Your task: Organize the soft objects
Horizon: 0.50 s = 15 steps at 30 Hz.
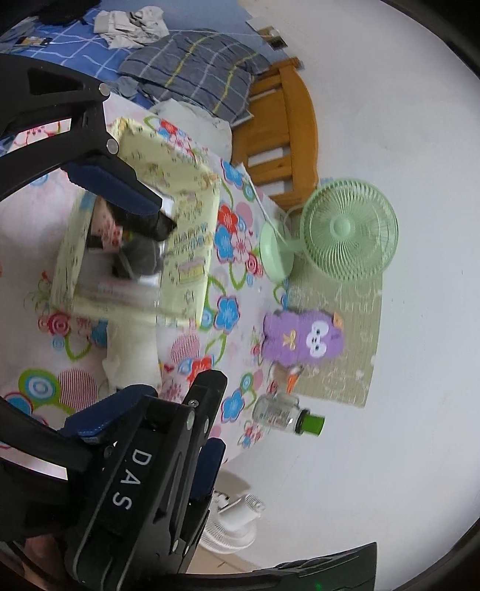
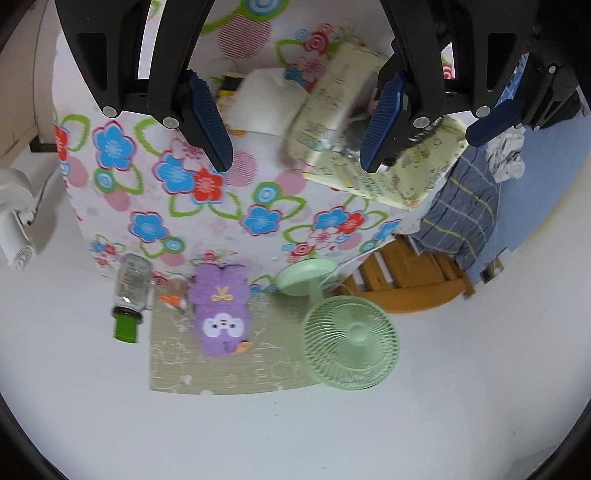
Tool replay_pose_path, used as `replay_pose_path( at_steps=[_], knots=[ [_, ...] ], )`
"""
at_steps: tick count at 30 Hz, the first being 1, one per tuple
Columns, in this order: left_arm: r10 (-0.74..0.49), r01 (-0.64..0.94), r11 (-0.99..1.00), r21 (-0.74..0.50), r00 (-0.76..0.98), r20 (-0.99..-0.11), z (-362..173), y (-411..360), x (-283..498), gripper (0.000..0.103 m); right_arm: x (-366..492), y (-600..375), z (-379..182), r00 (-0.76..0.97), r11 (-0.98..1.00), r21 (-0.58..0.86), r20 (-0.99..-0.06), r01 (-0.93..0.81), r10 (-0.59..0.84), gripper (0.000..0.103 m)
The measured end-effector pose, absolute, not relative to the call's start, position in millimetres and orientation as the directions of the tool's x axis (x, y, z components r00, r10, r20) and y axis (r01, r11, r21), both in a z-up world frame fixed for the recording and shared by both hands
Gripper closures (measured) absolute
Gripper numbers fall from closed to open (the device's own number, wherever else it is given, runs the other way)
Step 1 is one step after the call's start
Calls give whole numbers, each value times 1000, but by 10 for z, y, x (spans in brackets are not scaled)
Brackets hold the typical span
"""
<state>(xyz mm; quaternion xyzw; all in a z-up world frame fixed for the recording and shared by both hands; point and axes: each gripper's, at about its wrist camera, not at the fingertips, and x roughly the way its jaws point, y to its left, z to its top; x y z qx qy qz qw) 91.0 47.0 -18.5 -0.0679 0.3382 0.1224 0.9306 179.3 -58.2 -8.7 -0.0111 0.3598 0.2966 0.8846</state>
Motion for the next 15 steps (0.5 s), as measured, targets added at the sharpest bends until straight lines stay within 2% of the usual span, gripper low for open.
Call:
replay_pose_path(
  at_steps=[15],
  knots=[
    [100,-145,989,-11,737,-668,-263,-215,1225,8,1963,-1350,-197,611,881,215,-651,-421,451,29]
  ],
)
